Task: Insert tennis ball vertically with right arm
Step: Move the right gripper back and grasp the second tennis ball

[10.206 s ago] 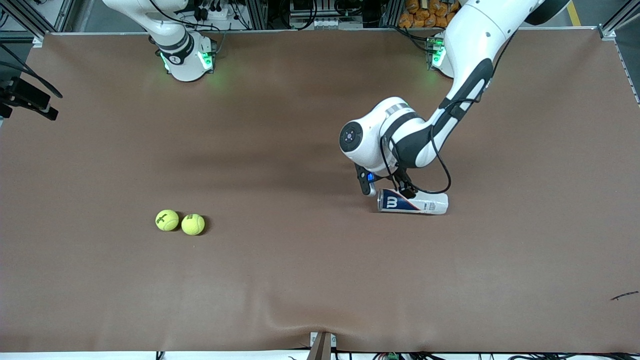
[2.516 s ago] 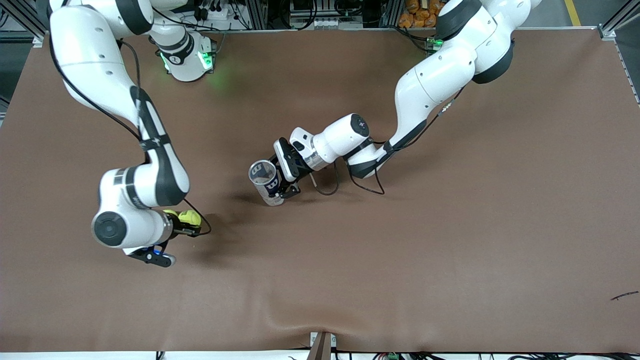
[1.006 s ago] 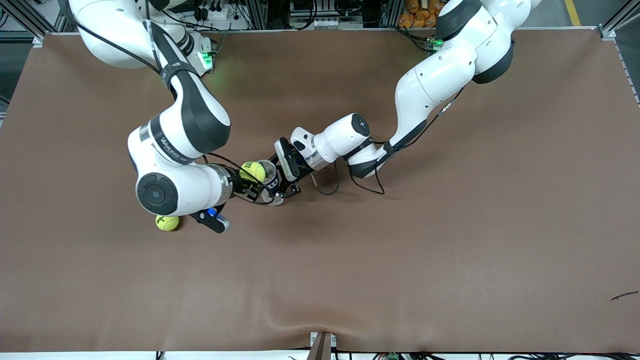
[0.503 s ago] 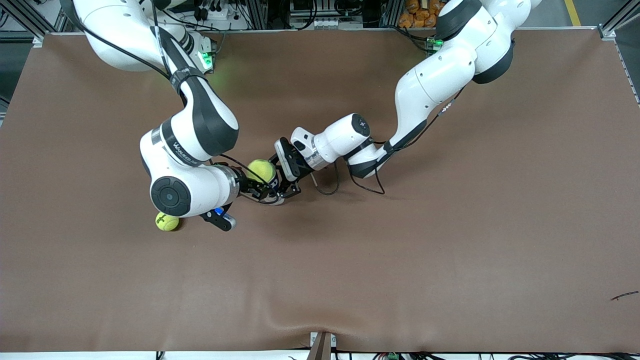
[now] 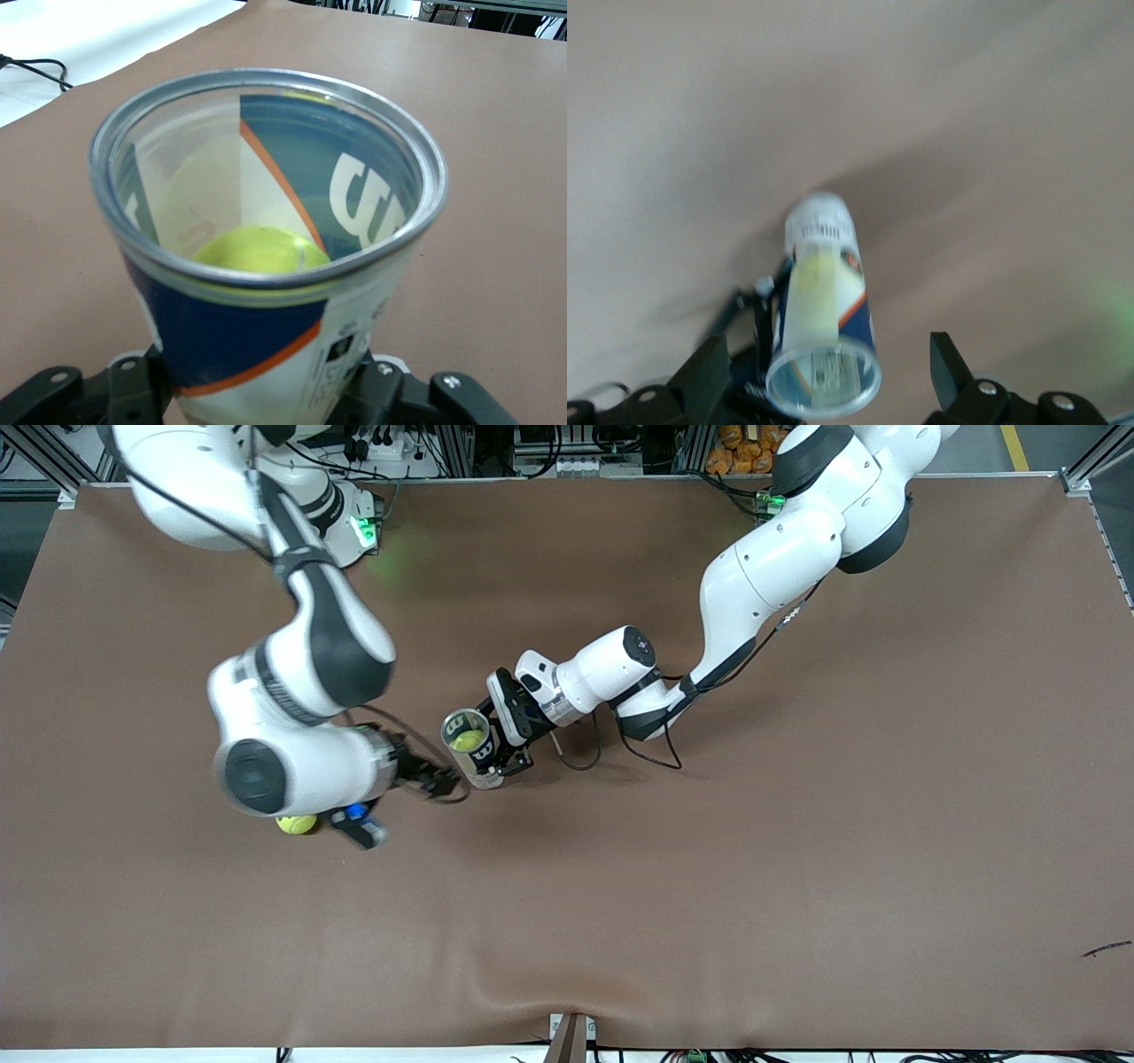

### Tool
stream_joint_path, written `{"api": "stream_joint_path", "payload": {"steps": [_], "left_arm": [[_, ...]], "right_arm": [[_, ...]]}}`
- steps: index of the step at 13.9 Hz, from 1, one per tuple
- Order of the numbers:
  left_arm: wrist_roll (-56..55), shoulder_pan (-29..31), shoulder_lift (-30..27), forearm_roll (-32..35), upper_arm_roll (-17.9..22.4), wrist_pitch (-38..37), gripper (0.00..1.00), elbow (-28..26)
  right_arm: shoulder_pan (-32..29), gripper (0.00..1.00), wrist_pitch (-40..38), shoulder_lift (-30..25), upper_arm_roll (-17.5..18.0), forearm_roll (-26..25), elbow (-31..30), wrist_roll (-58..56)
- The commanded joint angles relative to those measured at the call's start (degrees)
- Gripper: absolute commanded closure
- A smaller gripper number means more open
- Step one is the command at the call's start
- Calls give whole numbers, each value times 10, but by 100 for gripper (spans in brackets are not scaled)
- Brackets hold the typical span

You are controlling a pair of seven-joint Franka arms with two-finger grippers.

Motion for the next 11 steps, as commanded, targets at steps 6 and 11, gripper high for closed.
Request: {"api": "stream_joint_path", "payload": {"steps": [6,11], "left_arm": [[-3,8,-12,9,0,7,28,-13],[-2,11,-12,10,0,7,28,-9]], "right_arm": [[-146,0,136,12,8,-135,-70,-244],[-178,0,243,28,4,-211,-190,-283]]}}
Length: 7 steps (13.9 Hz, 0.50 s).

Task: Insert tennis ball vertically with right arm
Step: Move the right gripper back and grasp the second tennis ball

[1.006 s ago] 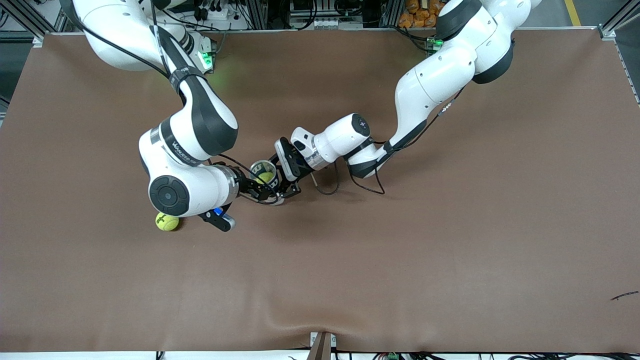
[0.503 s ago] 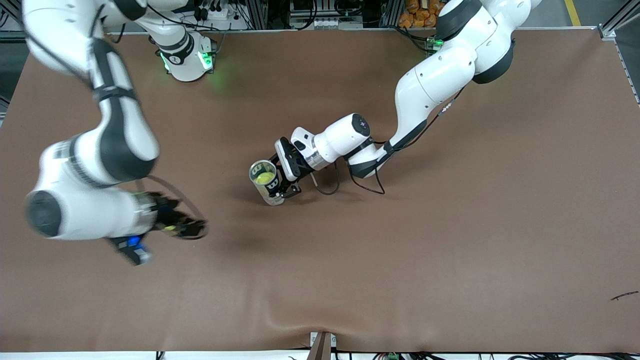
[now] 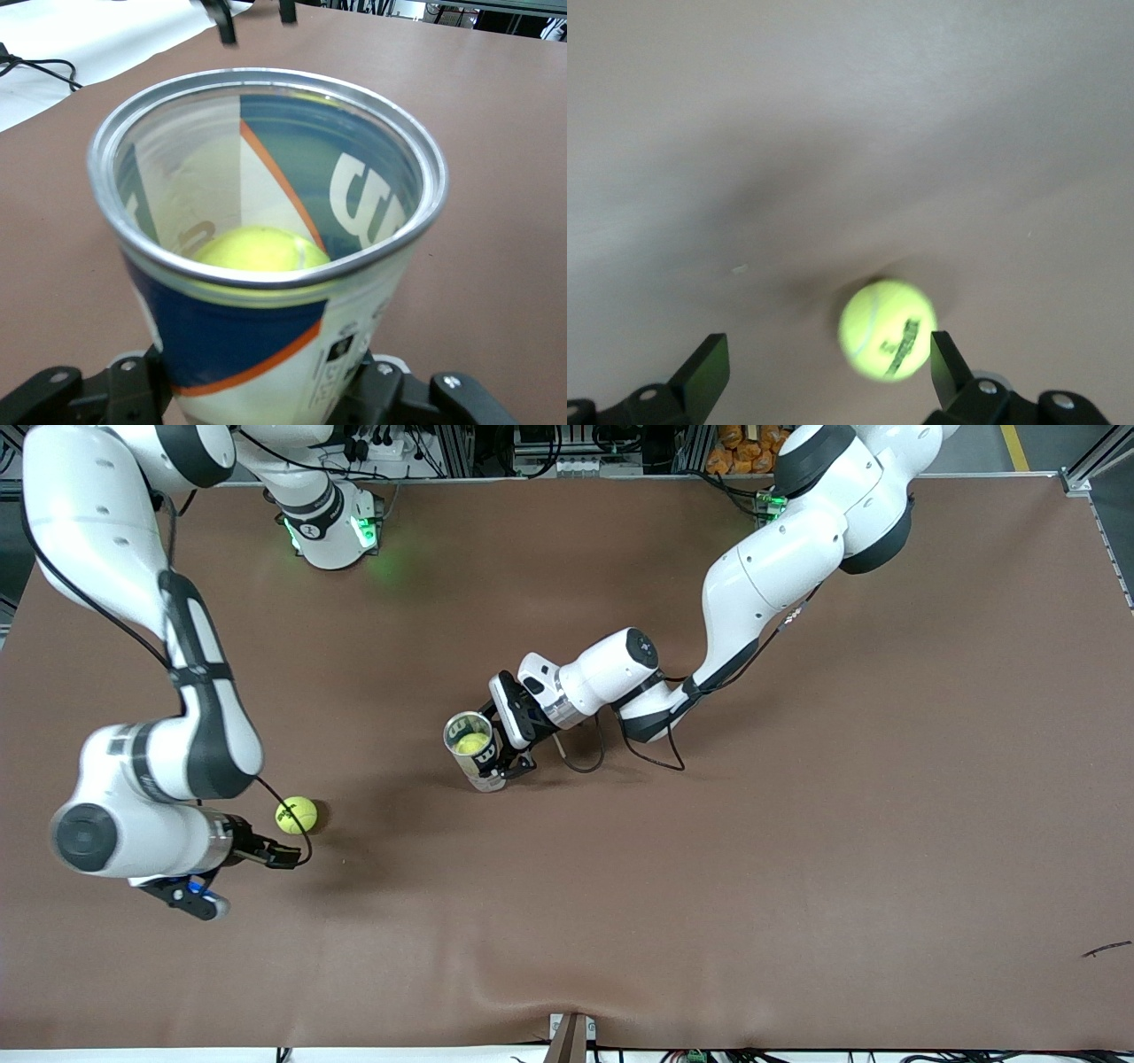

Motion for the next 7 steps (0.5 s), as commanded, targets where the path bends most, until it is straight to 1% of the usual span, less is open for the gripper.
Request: {"api": "stream_joint_path", "payload": {"steps": [1,3,7], "left_arm": [[-2,5,-14,10,0,6,28,-9],[-2,5,-14,10,0,6,28,-10],[-2,5,-14,10,0,6,27,-10]], "right_arm": [[-30,0,22,-9,8,-22,-53,-14],[-35,0,24,-7,9,-18,-70,-13],[-31,0,32,-3,10,-7,-84,-9]]}}
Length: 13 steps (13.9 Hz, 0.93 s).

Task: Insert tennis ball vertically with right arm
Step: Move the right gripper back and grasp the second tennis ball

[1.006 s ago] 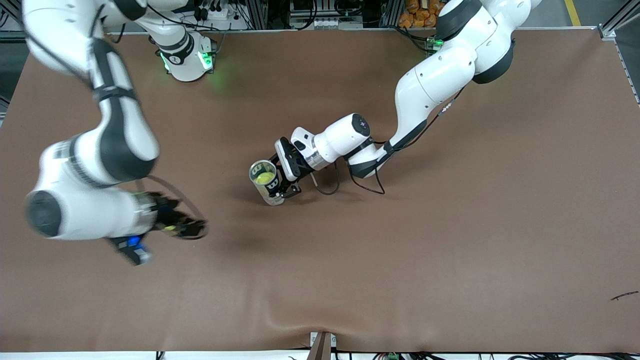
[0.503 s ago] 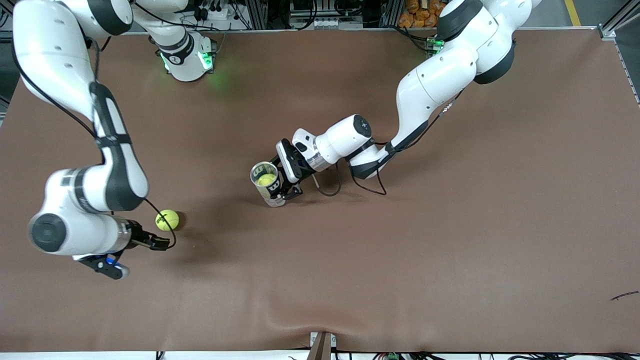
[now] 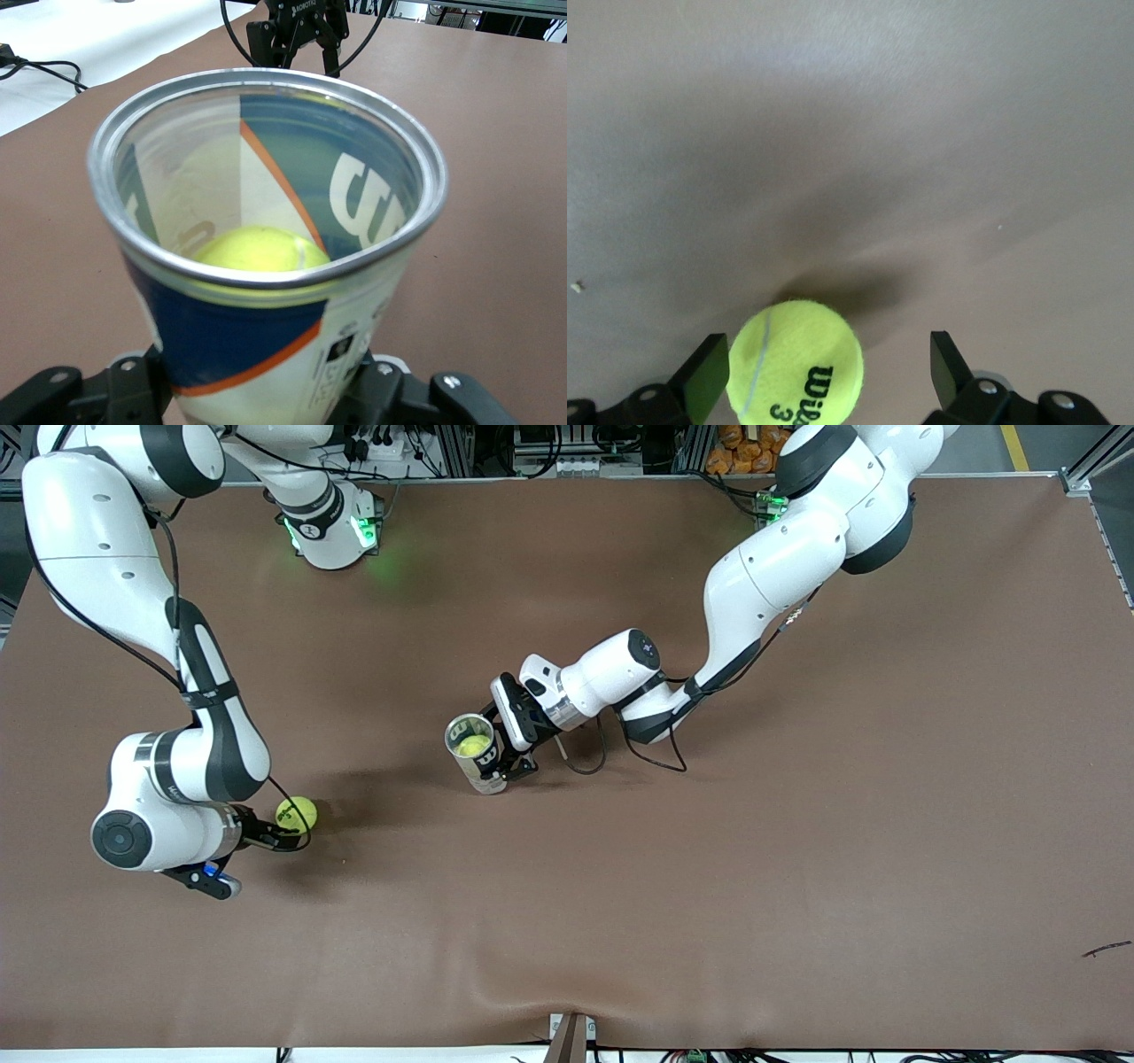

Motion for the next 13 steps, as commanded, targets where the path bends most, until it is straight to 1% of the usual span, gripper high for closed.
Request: {"api": "stream_joint_path", "payload": {"steps": [1,3,5,6,7,8,9,10,11,12,13], "left_arm": [[-2,3,-13,10,0,5,25,-10],[-4,3,-13,10,0,5,17,-10],[-4,3,-13,10,0,5,12,-10],[-3,3,-13,10,-1,5,11,-10],[-3,3,-13,10,-1,5,11,-10],[-3,3,-14,10,-1,5,11,-10],[-3,3,-14,10,-1,5,12,-9],[-3,3,-14,10,-1,5,12,-9],[-3,3,-14,10,-1,5,12,-9],[-3,3,-14,10,-1,5,13,-8],[-3,3,-14,10,-1,5,13,-8]], "right_arm": [[-4,0,16,-10,8,3,-27,1],[0,0,37,-10,8,10,-44,2],[0,0,46,-10,8,11,-55,3],[0,17,45,-10,8,11,-55,3],[1,46,44,-11,8,11,-52,2],[0,60,40,-11,9,12,-48,-1],[0,78,40,-11,9,12,-46,-1],[0,92,38,-13,11,20,-37,-3],[0,95,31,-15,12,39,-22,-4],[0,95,2,-17,12,68,1,-4],[0,95,-44,-17,13,88,39,-3]]}}
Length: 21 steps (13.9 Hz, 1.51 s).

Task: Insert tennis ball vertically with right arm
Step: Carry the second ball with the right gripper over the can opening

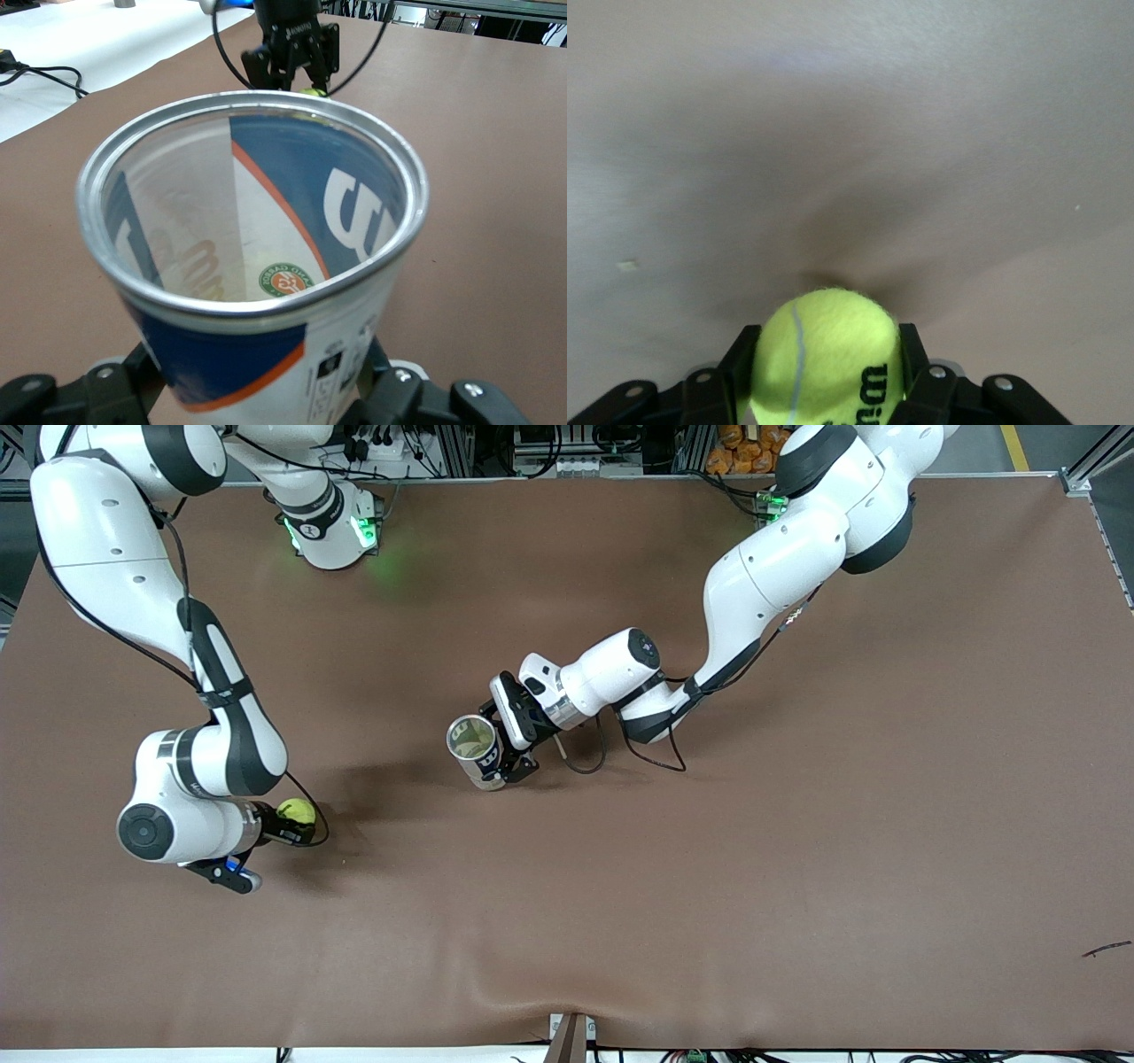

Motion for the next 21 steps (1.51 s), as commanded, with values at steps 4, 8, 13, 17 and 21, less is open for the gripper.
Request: {"api": "stream_joint_path", "payload": {"steps": [4,8,13,17,21], "left_arm": [[-3,3,-14,9,1,2,13,-9],[-3,3,-14,9,1,2,13,-8],[-3,4,-15,9,-1,2,13,-8],[-5,4,-17,9,-1,2,13,-7],[-4,5,-17,9,-1,2,13,-9]], "right_arm": [[8,95,-216,-17,8,150,159,32],[57,95,-239,-31,33,216,196,194],[136,95,-236,-38,49,213,211,340],[163,94,-240,-54,47,203,203,351],[199,91,-229,-52,44,175,180,375]]}}
